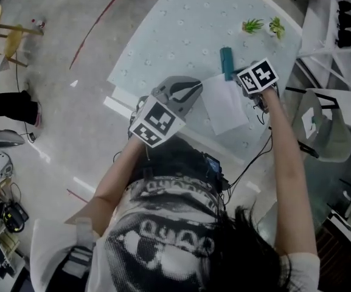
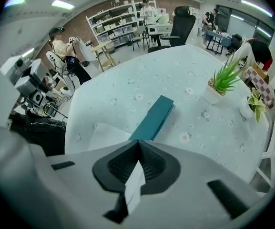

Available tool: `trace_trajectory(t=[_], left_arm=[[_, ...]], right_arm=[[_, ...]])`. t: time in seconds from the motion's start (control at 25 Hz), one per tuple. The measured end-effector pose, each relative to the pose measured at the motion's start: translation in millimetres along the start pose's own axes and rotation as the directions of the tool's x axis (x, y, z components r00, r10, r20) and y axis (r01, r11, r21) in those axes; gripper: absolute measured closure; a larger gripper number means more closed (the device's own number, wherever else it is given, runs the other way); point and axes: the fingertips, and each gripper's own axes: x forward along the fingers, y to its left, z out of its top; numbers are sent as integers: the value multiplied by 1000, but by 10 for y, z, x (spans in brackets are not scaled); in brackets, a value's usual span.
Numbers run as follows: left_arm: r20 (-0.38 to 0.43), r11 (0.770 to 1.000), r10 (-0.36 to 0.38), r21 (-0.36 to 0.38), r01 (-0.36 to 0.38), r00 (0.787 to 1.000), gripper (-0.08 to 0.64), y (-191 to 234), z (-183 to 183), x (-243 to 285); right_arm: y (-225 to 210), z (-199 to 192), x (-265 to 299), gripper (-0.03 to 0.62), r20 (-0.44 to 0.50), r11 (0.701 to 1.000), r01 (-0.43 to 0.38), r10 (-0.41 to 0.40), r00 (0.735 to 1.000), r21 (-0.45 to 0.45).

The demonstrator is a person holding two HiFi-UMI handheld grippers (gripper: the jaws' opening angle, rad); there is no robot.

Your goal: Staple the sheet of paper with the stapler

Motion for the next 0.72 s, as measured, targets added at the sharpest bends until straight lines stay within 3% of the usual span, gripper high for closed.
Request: trace_trajectory(t=[0.24,0.48,0.72], left_arm=[[-42,1000,-5,25,6,999,551,-89,3,-233],[-53,999,-15,29,17,998,551,-149,15,-456],[-43,997,-53,49,55,998,551,-229,45,-707]], right_arm=[[1,16,-179,600,190,996,10,-27,981,88],[127,95,-385,603,356,981,24,-93,930,193],[561,155,-590,603,475,963,38,-166,864,268]])
